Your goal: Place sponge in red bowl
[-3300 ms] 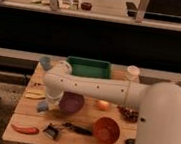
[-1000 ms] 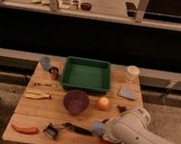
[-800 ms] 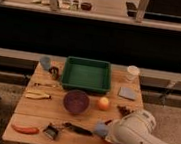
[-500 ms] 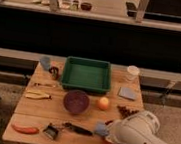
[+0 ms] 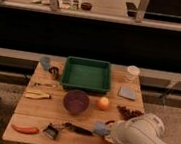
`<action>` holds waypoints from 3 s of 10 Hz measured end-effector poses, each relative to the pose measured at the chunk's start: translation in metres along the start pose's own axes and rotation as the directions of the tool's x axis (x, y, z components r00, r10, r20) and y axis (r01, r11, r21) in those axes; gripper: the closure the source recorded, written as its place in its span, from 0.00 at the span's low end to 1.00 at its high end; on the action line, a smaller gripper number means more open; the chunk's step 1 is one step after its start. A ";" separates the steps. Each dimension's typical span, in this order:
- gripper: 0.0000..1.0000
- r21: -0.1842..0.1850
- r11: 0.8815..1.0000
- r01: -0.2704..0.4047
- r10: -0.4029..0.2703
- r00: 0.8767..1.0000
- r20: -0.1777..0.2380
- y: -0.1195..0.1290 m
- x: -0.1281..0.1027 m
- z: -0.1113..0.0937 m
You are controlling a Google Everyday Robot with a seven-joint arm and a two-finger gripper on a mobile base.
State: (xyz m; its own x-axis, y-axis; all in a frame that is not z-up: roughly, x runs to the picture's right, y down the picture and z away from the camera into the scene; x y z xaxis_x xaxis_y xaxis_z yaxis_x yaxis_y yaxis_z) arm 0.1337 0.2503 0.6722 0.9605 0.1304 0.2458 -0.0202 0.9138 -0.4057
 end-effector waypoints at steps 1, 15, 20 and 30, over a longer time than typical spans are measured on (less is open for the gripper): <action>1.00 0.012 1.000 0.003 -0.003 1.000 0.011 -0.001 -0.001 -0.002; 1.00 0.094 0.994 -0.062 0.060 0.998 0.017 0.006 0.031 -0.010; 0.86 0.119 0.990 -0.080 0.081 0.997 -0.009 0.005 0.042 -0.020; 0.20 0.113 0.993 -0.041 0.045 0.999 -0.030 -0.004 0.022 -0.021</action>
